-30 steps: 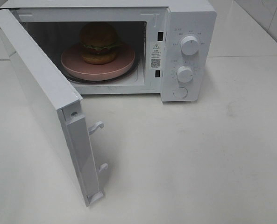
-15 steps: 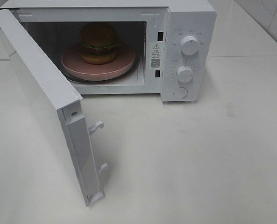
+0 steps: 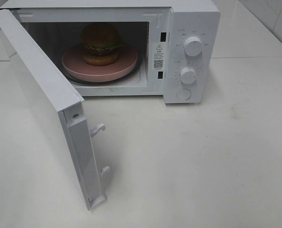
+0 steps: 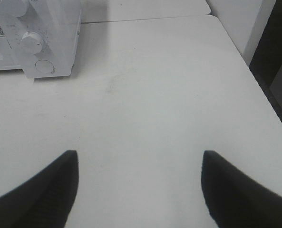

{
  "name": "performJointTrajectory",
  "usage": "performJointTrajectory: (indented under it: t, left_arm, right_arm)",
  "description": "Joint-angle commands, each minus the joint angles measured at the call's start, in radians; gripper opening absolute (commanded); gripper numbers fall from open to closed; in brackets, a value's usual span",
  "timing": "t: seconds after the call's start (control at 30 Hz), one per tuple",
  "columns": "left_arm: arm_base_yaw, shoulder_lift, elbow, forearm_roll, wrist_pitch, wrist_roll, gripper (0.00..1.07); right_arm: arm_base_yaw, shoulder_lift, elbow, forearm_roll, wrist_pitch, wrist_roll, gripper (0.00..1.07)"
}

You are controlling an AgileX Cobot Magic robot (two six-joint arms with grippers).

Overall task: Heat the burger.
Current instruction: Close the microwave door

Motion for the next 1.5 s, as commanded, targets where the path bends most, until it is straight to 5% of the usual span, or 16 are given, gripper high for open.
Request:
performJointTrajectory:
  t: [0.03, 1.5]
  left_arm:
    - [-0.004, 0.001, 0.003, 0.000, 0.002, 0.001, 0.78]
    - [-0.004, 0.003, -0.031, -0.022, -0.042, 0.000, 0.76]
  right_arm:
    - [-0.007, -0.029, 0.004, -0.003, -0.004, -0.008, 0.71]
    - [-0.007, -0.029, 0.004, -0.003, -0.005, -0.006, 0.71]
